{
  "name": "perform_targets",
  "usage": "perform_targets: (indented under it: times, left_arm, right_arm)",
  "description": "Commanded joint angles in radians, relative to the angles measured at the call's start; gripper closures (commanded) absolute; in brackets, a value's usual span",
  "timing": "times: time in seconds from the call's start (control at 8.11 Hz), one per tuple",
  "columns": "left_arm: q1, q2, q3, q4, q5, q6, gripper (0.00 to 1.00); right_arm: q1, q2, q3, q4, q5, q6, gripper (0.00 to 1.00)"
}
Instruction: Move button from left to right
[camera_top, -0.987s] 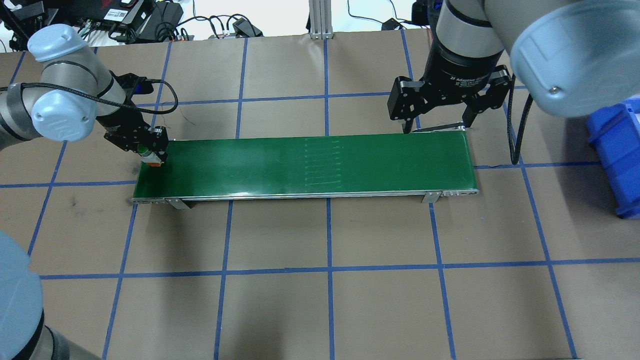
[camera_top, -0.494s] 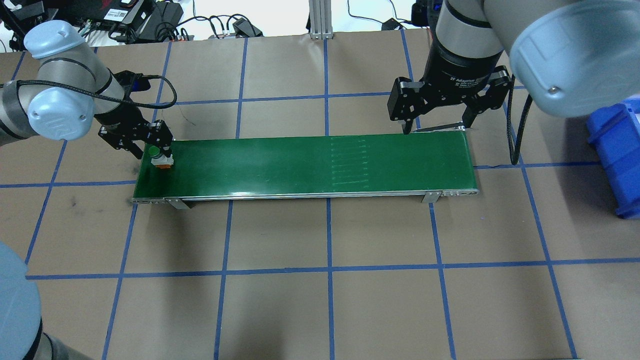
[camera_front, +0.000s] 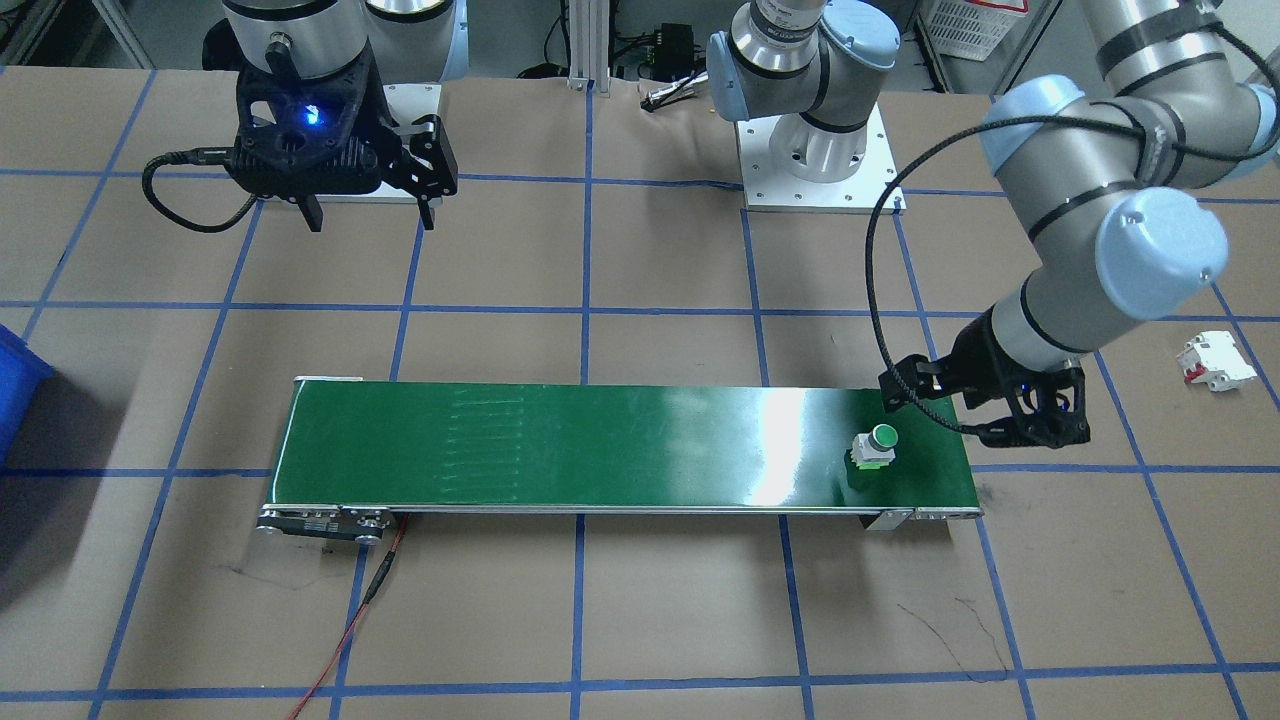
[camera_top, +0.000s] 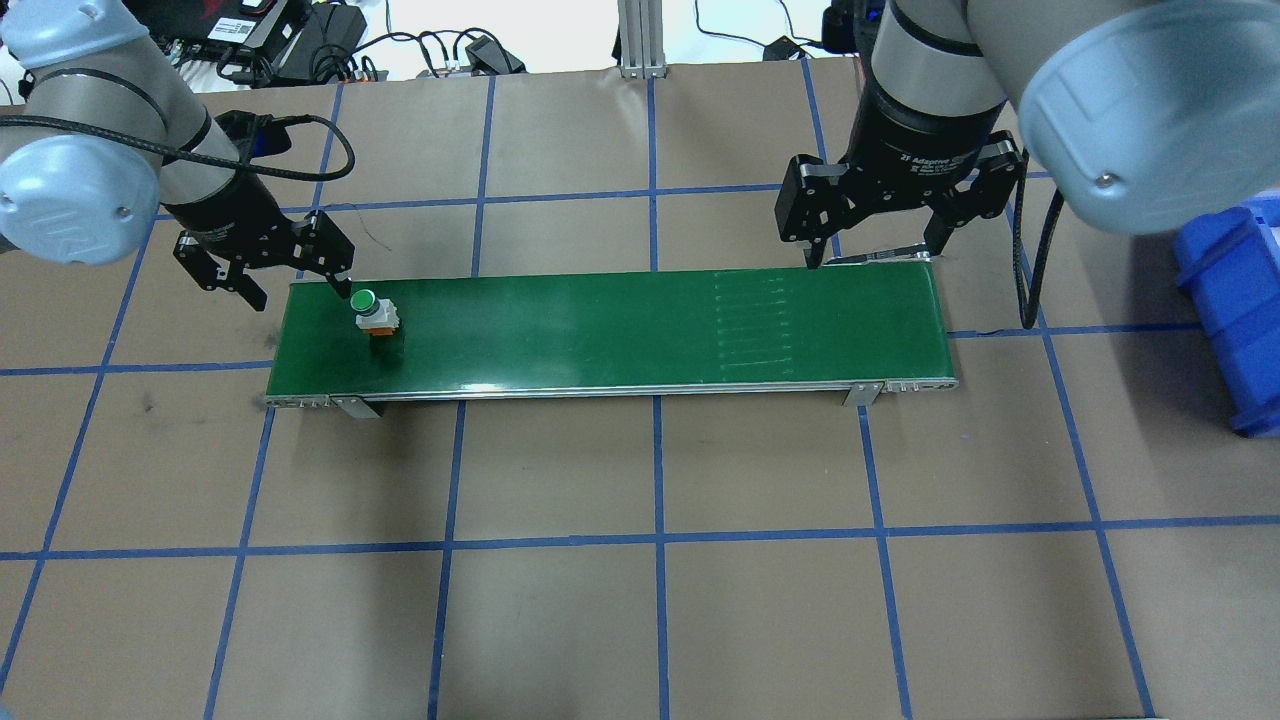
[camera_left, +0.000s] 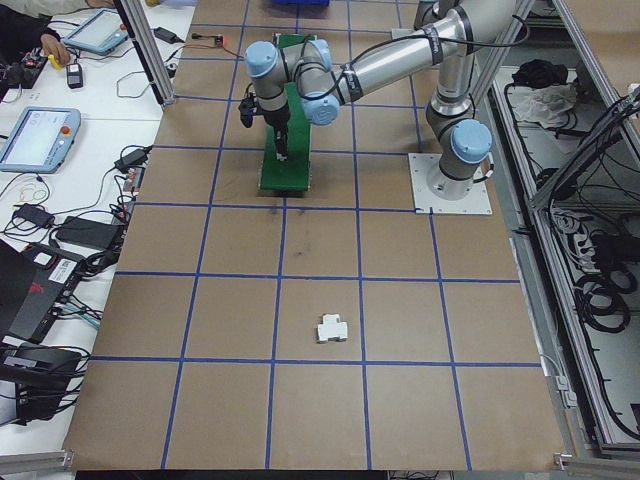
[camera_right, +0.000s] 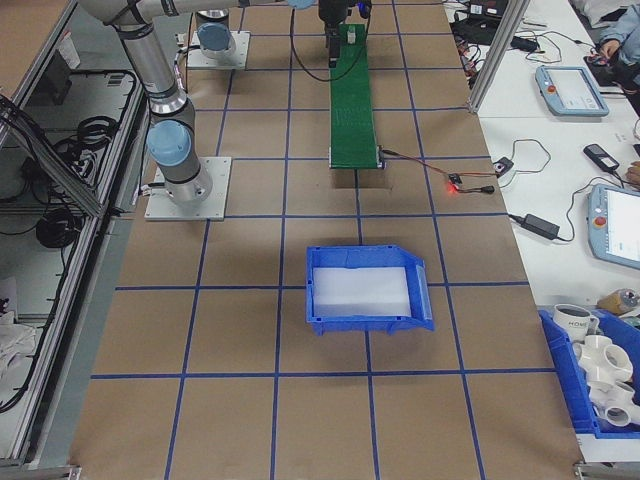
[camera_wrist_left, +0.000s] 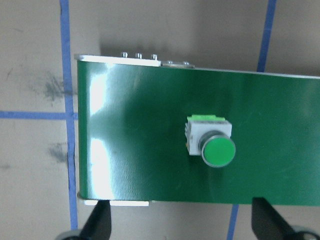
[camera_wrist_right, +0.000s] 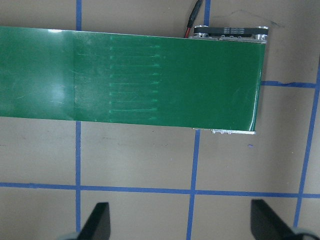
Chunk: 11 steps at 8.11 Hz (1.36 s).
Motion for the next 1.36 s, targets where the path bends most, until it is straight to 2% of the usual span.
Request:
perform_targets:
  times: [0.0,0.12,0.37,0.49,0.74,0.99,1.11,1.23]
  left_arm:
    - [-0.009,0.111,0.006,-0.117,0.001,-0.041,0.0]
    - [-0.007,0.127,0.012,-0.125,0.005,-0.04,0.0]
    - [0.006,0.165,0.013,-0.131,0.062,-0.04,0.0]
    - [-0.001,0.173,0.012,-0.128,0.048,-0.047,0.0]
    - [0.005,0.186,0.012,-0.128,0.042,-0.047,0.0]
    - [0.006,0.182,0.014,-0.122,0.047,-0.046,0.0]
    - [0.006,0.183,0.013,-0.122,0.054,-0.046,0.0]
    - [0.008,0.183,0.014,-0.122,0.054,-0.044,0.0]
  right_arm:
    - [0.0,0.024,-0.001,-0.103,0.021,-0.011,0.0]
    - [0.0,0.042,-0.001,-0.129,0.036,-0.011,0.0]
    - [0.003,0.123,-0.001,-0.278,0.113,-0.009,0.0]
    - [0.003,0.154,-0.001,-0.289,0.145,0.0,0.0]
    - [0.012,0.185,0.003,-0.315,0.154,0.001,0.0]
    - [0.04,0.251,0.003,-0.362,0.225,0.009,0.0]
    - [0.041,0.275,0.005,-0.392,0.231,0.014,0.0]
    - [0.043,0.292,0.012,-0.393,0.277,0.021,0.0]
